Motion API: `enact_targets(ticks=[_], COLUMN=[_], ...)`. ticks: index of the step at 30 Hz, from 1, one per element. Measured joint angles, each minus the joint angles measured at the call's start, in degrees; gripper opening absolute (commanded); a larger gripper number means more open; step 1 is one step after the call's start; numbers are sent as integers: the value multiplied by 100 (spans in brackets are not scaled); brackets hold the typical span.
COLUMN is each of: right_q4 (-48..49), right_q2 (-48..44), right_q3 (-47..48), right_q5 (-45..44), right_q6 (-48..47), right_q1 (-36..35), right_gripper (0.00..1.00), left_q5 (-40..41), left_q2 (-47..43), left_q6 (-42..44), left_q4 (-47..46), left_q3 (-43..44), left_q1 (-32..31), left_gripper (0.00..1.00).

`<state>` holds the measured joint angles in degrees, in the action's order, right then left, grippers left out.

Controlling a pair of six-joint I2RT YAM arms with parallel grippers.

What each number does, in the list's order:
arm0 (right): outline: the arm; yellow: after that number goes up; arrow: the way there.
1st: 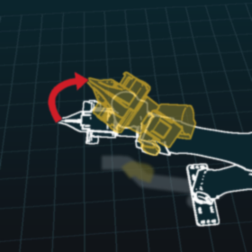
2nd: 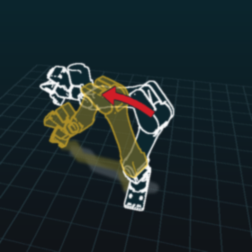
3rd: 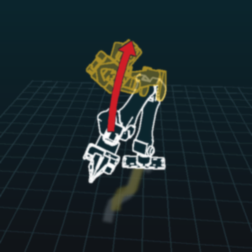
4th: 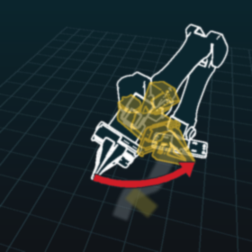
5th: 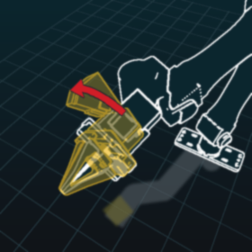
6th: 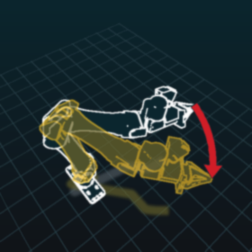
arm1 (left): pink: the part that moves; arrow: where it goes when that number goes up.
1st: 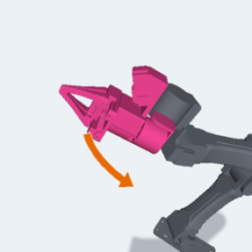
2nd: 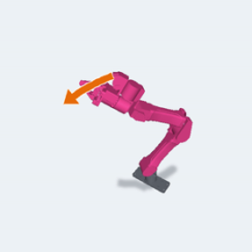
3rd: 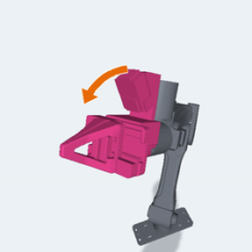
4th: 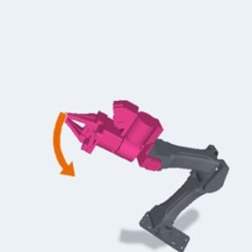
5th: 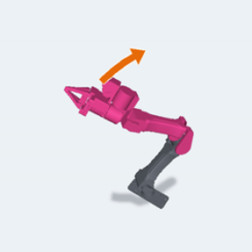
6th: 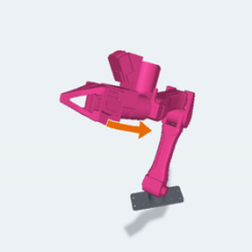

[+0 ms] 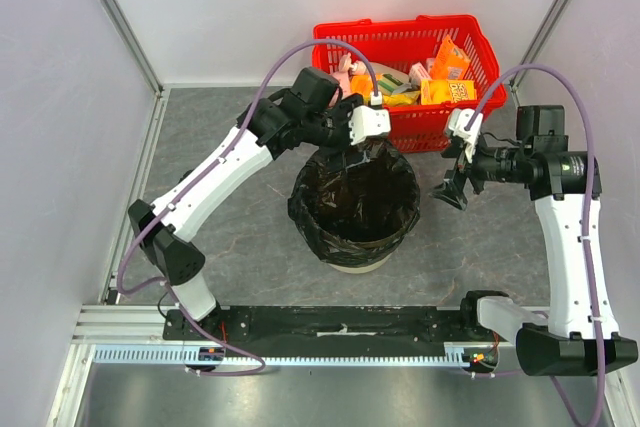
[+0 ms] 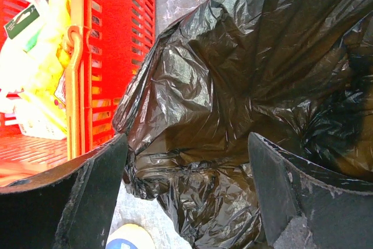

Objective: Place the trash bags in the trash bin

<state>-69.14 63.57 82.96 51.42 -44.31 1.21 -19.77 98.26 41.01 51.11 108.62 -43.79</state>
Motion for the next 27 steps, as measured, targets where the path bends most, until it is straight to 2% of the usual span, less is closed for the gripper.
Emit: enact_targets(ticks=[8, 18, 23, 27], right_q4=[142, 282, 380, 435], right_q2=[-74, -74, -74, -74], right_q3=[-308, -483, -483, -483], right_q5=[4, 15, 20, 17], right_q6=[44, 184, 280, 304], right_q1=[-63, -254, -313, -337], right_gripper=[98, 98, 98, 98], left_q5=[131, -216, -280, -37], left_q2=[-109, -935, -800, -483], left_q6=[48, 570, 841, 986], left_q4=[-348, -492, -461, -466], left_q3=[-85, -719, -776, -774], left_q1=[0, -289, -400, -389], left_gripper=[90, 91, 89, 87])
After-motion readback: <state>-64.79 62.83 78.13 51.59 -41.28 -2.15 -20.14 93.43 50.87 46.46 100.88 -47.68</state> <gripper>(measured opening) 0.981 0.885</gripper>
